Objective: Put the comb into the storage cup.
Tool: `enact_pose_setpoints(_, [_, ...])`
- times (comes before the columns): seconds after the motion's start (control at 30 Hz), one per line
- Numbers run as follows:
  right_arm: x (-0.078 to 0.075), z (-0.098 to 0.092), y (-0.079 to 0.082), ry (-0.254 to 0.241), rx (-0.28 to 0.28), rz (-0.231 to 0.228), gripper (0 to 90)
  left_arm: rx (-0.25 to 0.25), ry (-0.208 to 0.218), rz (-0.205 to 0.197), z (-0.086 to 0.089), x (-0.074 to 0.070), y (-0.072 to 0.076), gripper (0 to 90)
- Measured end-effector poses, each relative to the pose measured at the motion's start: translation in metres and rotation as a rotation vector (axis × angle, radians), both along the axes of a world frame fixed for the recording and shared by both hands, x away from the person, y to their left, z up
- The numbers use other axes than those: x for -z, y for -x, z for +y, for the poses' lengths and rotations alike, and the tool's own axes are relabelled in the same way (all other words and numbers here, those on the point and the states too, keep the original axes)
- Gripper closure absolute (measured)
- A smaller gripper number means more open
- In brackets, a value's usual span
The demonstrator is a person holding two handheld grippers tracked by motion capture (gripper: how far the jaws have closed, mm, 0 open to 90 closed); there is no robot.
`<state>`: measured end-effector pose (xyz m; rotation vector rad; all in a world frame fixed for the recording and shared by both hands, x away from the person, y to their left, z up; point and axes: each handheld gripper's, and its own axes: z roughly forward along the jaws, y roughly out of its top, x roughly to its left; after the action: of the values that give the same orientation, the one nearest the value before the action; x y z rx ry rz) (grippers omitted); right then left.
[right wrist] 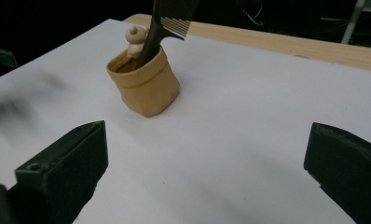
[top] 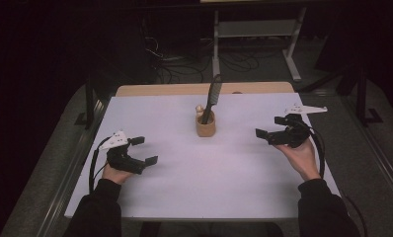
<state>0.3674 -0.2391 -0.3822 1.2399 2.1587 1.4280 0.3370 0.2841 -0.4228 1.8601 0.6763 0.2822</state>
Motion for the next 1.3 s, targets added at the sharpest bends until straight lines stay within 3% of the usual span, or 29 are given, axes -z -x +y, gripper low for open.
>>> enact_pose_setpoints(0.53, [0.017,-0.009,0.028,0.038,0.003,0.007,0.0,-0.009,0.004,0.012,0.004,0.003,-0.001,0.0])
enact_pose_setpoints(0.8, [0.022,-0.004,0.049,0.098,-0.008,-0.038,0.0,-0.030,0.008,0.025,0.008,0.005,-0.002,0.0])
enact_pose_setpoints(0.93, [0.026,-0.007,0.060,0.090,-0.005,-0.047,0.0,-0.041,0.017,0.025,0.010,0.005,-0.001,0.0])
enact_pose_setpoints(1.3, [0.036,-0.024,0.077,0.086,0.030,-0.012,0.0,-0.056,0.020,0.022,0.014,0.006,-0.001,0.0])
